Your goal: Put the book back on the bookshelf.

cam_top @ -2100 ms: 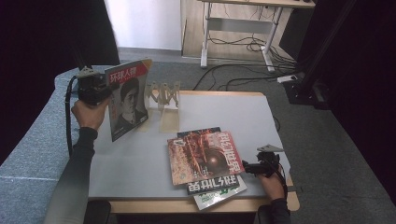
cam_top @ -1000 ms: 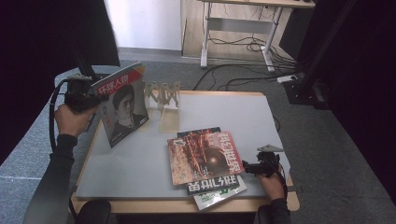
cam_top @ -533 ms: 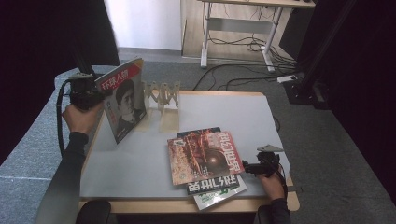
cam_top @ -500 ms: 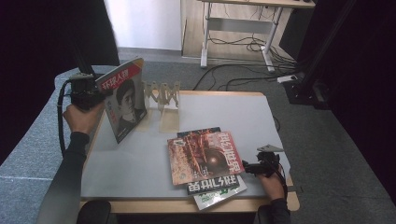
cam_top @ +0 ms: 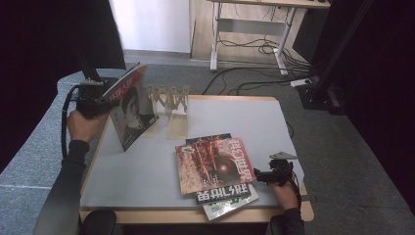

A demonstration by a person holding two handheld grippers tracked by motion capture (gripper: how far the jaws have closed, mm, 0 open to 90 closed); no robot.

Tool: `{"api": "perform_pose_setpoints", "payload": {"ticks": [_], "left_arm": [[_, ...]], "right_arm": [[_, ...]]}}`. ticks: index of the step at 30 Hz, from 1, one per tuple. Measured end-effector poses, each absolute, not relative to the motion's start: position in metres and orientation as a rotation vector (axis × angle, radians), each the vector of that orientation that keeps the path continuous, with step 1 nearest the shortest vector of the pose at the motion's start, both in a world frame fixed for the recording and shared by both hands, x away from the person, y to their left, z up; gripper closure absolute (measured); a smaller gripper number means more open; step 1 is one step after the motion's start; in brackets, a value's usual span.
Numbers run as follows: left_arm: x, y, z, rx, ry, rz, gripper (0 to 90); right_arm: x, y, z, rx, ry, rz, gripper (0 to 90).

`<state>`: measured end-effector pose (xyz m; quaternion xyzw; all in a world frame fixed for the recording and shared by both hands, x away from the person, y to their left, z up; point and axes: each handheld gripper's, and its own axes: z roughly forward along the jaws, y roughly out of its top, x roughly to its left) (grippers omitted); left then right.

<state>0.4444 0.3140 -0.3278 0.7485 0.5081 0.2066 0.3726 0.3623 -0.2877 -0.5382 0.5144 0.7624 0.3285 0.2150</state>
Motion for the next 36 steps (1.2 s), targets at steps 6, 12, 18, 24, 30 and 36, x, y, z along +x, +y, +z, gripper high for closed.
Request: {"api": "perform_pose_setpoints", "payload": {"ticks": [6,12,18,24,30,36], "left_arm": [[0.445,0.311,-0.324,1.939,1.339,0.555,86.2],[0.445,0.311,-0.326,1.861,1.338,0.581,86.8],[0.445,0.314,-0.324,1.781,1.335,0.587,86.9],[0.445,0.310,-0.325,1.779,1.338,0.642,86.8],[0.444,0.307,-0.331,1.799,1.332,0.669,86.6],[0.441,0.315,-0.338,1.773,1.343,0.647,86.0]], "right_arm": [[0.362,-0.288,-0.538,1.426,2.114,0.911,0.0],[0.362,-0.288,-0.538,1.427,2.114,0.911,0.0],[0.362,-0.288,-0.538,1.426,2.116,0.911,0.0],[0.362,-0.288,-0.538,1.426,2.116,0.911,0.0],[0.362,-0.288,-0.538,1.426,2.116,0.911,0.0],[0.362,-0.288,-0.538,1.426,2.114,0.911,0.0]]}}
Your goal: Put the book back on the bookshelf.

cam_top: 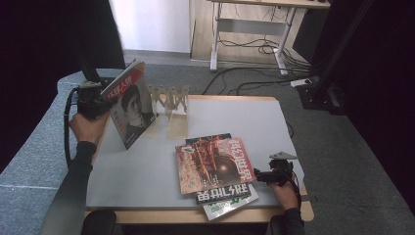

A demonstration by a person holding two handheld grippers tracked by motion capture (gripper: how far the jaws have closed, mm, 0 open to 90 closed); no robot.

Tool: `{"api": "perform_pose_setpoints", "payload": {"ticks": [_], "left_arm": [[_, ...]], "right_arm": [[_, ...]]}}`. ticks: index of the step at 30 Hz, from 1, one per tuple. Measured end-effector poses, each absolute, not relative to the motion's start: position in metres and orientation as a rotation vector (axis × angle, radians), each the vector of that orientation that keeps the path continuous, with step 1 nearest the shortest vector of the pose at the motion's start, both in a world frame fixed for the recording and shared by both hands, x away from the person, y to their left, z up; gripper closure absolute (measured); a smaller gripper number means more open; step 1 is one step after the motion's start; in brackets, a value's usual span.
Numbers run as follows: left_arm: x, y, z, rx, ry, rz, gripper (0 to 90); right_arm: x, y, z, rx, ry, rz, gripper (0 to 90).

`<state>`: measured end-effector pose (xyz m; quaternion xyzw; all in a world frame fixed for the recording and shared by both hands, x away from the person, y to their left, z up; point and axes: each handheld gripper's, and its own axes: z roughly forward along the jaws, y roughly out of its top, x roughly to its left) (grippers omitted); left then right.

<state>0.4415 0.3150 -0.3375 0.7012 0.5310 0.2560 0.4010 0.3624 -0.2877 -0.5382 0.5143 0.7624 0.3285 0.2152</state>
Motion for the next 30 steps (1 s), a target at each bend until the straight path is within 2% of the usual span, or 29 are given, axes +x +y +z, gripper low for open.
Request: {"api": "perform_pose_setpoints", "payload": {"ticks": [4,16,25,30], "left_arm": [[0.4410,0.3183,-0.3379,1.777,1.348,0.647,84.2],[0.4397,0.3207,-0.3380,1.776,1.344,0.672,68.4],[0.4375,0.3209,-0.3395,1.784,1.317,0.682,45.3],[0.4356,0.3215,-0.3399,1.784,1.305,0.660,26.6]], "right_arm": [[0.3624,-0.2877,-0.5382,1.426,2.114,0.911,0.0],[0.3623,-0.2876,-0.5382,1.428,2.113,0.911,0.0],[0.3623,-0.2876,-0.5382,1.428,2.113,0.911,0.0],[0.3623,-0.2876,-0.5382,1.427,2.113,0.911,0.0]]}}
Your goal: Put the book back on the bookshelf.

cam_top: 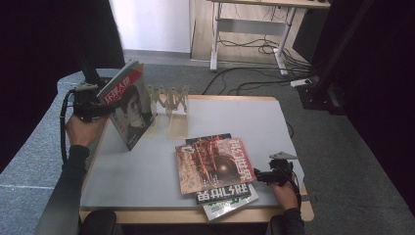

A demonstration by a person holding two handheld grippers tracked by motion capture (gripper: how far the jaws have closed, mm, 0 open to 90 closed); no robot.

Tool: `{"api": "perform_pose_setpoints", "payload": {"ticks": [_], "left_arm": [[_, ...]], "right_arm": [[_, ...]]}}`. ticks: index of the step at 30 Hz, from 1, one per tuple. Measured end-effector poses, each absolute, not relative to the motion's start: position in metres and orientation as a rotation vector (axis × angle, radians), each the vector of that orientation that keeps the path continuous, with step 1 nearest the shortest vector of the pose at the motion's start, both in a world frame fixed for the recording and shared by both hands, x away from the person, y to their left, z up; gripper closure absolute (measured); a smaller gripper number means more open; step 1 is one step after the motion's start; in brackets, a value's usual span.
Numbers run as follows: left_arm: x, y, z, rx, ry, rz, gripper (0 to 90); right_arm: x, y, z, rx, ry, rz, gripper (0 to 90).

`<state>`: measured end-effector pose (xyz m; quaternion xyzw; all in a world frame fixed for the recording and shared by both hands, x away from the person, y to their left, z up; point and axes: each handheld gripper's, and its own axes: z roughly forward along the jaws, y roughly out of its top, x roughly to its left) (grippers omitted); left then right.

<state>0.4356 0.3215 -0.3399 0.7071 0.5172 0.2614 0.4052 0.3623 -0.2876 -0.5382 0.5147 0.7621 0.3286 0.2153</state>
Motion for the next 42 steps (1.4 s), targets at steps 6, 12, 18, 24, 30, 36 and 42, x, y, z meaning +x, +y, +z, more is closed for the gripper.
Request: {"api": "perform_pose_setpoints", "payload": {"ticks": [6,12,18,24,30,36,42], "left_arm": [[0.428,0.324,-0.341,1.774,1.279,0.650,14.0],[0.418,0.326,-0.340,1.788,1.256,0.641,8.6],[0.410,0.324,-0.341,1.807,1.240,0.640,3.7],[0.401,0.320,-0.342,1.823,1.204,0.634,0.1],[0.392,0.315,-0.343,1.834,1.175,0.637,0.0],[0.381,0.312,-0.347,1.844,1.148,0.621,0.0],[0.372,0.308,-0.355,1.854,1.122,0.601,0.0]], "right_arm": [[0.362,-0.288,-0.538,1.427,2.113,0.911,0.0],[0.362,-0.288,-0.538,1.427,2.114,0.911,0.0],[0.362,-0.288,-0.538,1.427,2.113,0.911,0.0],[0.362,-0.288,-0.538,1.426,2.114,0.911,0.0],[0.362,-0.288,-0.538,1.426,2.114,0.910,0.0],[0.362,-0.288,-0.538,1.426,2.114,0.911,0.0],[0.362,-0.288,-0.538,1.425,2.114,0.911,0.0]]}}
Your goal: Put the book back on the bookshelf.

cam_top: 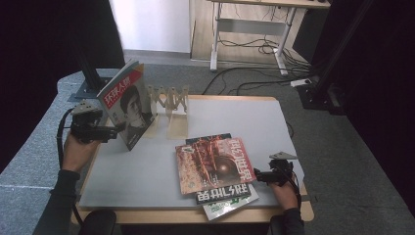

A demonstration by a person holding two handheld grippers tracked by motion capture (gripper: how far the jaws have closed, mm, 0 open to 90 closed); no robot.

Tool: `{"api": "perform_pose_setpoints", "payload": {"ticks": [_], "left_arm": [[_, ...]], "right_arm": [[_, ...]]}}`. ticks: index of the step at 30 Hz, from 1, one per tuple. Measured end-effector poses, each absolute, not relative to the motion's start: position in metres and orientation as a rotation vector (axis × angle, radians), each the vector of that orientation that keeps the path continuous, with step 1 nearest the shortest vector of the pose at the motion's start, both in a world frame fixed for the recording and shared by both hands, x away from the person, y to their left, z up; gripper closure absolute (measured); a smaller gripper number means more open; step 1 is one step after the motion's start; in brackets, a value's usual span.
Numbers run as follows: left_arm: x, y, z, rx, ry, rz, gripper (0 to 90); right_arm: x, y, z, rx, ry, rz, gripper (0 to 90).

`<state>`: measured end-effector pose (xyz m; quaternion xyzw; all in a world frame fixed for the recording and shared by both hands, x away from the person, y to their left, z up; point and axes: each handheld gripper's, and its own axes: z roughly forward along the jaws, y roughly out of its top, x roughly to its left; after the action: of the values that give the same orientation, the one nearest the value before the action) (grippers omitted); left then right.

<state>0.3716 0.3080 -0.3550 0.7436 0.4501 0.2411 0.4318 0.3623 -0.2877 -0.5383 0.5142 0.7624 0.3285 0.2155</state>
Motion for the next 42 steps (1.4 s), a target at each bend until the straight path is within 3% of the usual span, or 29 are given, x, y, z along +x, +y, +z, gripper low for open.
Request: {"api": "perform_pose_setpoints", "payload": {"ticks": [26,42], "left_arm": [[0.344,0.271,-0.424,1.983,1.017,0.472,0.0],[0.349,0.237,-0.472,2.082,0.970,0.429,0.0]], "right_arm": [[0.362,-0.287,-0.538,1.428,2.115,0.909,0.0],[0.362,-0.288,-0.538,1.428,2.115,0.908,0.0]]}}
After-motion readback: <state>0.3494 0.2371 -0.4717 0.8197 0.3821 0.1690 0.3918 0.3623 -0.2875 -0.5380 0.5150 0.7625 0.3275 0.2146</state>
